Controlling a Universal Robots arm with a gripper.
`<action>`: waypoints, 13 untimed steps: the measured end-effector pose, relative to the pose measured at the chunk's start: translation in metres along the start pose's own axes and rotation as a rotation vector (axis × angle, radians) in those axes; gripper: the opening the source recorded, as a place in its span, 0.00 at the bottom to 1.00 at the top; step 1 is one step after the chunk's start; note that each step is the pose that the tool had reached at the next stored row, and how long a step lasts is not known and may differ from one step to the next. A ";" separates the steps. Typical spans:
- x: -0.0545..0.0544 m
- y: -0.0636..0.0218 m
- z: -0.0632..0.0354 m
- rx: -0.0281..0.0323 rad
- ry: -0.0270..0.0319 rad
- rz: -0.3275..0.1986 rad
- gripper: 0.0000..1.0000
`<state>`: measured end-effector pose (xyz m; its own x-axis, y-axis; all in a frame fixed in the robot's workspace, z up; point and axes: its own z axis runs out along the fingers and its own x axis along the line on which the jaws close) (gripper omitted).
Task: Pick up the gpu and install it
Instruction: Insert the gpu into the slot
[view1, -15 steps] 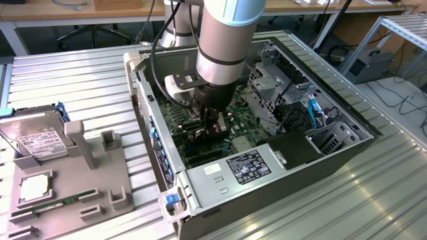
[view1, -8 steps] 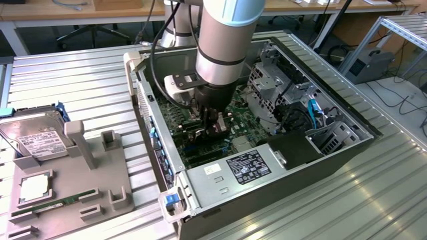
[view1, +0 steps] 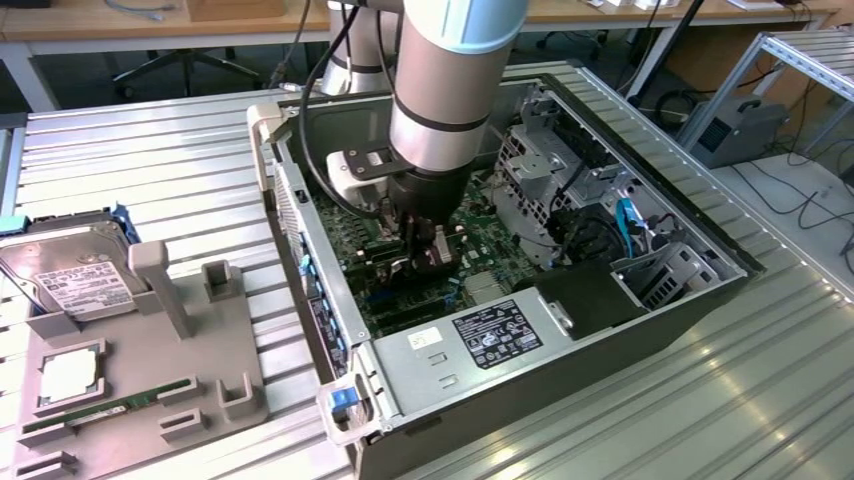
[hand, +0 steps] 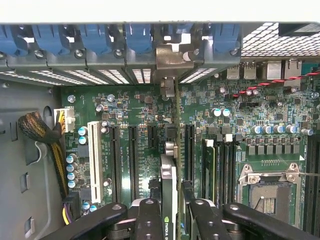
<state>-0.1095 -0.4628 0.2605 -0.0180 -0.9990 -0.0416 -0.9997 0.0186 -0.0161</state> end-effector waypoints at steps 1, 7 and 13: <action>0.000 0.0001 0.0000 0.0000 0.0000 0.000 0.26; 0.000 0.0002 -0.0001 0.0000 0.0000 0.000 0.26; 0.000 0.0001 -0.0047 -0.0001 0.0003 0.000 0.26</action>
<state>-0.1097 -0.4629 0.2652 -0.0180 -0.9990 -0.0413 -0.9997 0.0187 -0.0160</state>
